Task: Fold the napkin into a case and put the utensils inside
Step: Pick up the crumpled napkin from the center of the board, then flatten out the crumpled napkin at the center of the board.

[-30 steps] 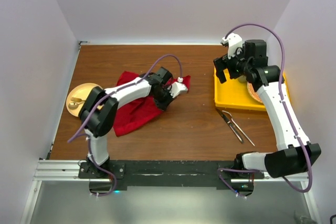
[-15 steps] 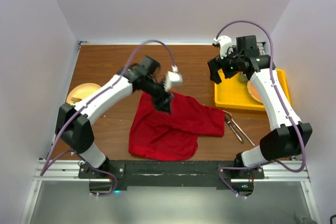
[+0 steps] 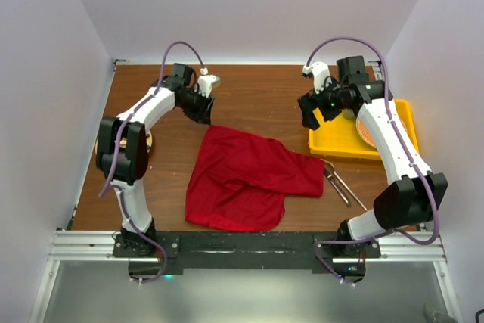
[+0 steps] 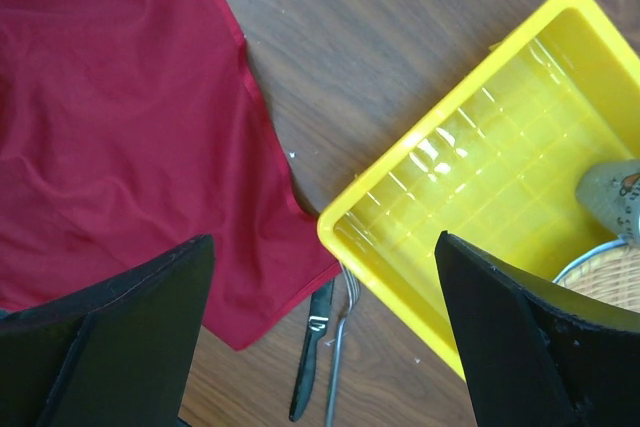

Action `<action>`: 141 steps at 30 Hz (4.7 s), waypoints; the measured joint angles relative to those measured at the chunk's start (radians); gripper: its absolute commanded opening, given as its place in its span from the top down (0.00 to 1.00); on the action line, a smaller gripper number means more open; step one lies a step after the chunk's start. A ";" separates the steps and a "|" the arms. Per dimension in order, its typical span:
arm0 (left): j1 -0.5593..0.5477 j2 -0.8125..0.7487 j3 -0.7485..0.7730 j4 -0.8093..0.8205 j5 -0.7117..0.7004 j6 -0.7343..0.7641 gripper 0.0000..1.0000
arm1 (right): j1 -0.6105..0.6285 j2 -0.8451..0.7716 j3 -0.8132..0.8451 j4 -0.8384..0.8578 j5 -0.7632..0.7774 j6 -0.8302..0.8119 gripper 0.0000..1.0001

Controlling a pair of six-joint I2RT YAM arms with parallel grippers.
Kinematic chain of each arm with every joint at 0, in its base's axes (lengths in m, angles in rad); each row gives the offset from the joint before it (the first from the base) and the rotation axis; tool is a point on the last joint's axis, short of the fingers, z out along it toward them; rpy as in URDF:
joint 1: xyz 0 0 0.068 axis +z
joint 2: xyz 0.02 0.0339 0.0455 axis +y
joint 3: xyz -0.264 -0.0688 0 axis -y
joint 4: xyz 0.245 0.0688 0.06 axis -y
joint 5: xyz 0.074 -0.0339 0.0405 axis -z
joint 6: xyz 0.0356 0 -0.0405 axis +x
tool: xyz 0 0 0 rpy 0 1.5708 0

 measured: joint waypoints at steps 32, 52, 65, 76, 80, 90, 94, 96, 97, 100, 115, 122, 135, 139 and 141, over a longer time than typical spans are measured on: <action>-0.108 0.144 -0.060 0.211 -0.284 -0.047 1.00 | 0.000 -0.008 -0.005 -0.016 0.056 0.000 0.05; 0.208 -0.014 -0.209 0.157 -0.424 0.069 1.00 | 0.106 0.222 0.003 0.121 0.003 0.075 0.40; 0.207 0.021 -0.185 0.133 -0.420 0.038 1.00 | 0.186 0.464 0.055 0.277 0.168 0.222 0.44; 0.207 0.046 -0.165 0.116 -0.402 0.030 1.00 | 0.185 0.561 0.067 0.317 0.232 0.252 0.50; 0.207 0.049 -0.162 0.115 -0.397 0.024 1.00 | 0.185 0.582 0.068 0.332 0.248 0.256 0.55; 0.207 0.053 -0.156 0.115 -0.385 0.016 1.00 | 0.190 0.615 0.068 0.348 0.266 0.264 0.78; 0.207 0.053 -0.156 0.115 -0.372 0.014 1.00 | 0.192 0.616 0.070 0.354 0.261 0.269 1.00; 0.207 0.053 -0.156 0.115 -0.359 0.011 1.00 | 0.192 0.619 0.085 0.352 0.253 0.270 1.00; 0.207 0.053 -0.154 0.114 -0.351 0.011 1.00 | 0.192 0.624 0.098 0.350 0.246 0.270 1.00; 0.207 0.051 -0.136 0.110 -0.320 0.006 1.00 | 0.193 0.630 0.137 0.346 0.230 0.270 1.00; 0.208 -0.240 0.320 0.109 -0.232 -0.063 1.00 | 0.193 0.264 0.389 0.436 0.261 0.244 1.00; 0.208 -0.528 0.293 0.205 -0.223 -0.073 1.00 | 0.193 0.005 0.384 0.533 0.270 0.225 1.00; 0.208 -1.088 -0.002 0.256 -0.112 -0.054 1.00 | 0.204 -0.436 0.163 0.533 0.151 0.195 1.00; 0.208 -1.196 0.002 0.216 -0.061 -0.064 1.00 | 0.206 -0.550 0.141 0.467 0.081 0.180 1.00; 0.208 -1.209 0.024 0.191 -0.051 -0.067 1.00 | 0.206 -0.579 0.158 0.435 0.062 0.181 1.00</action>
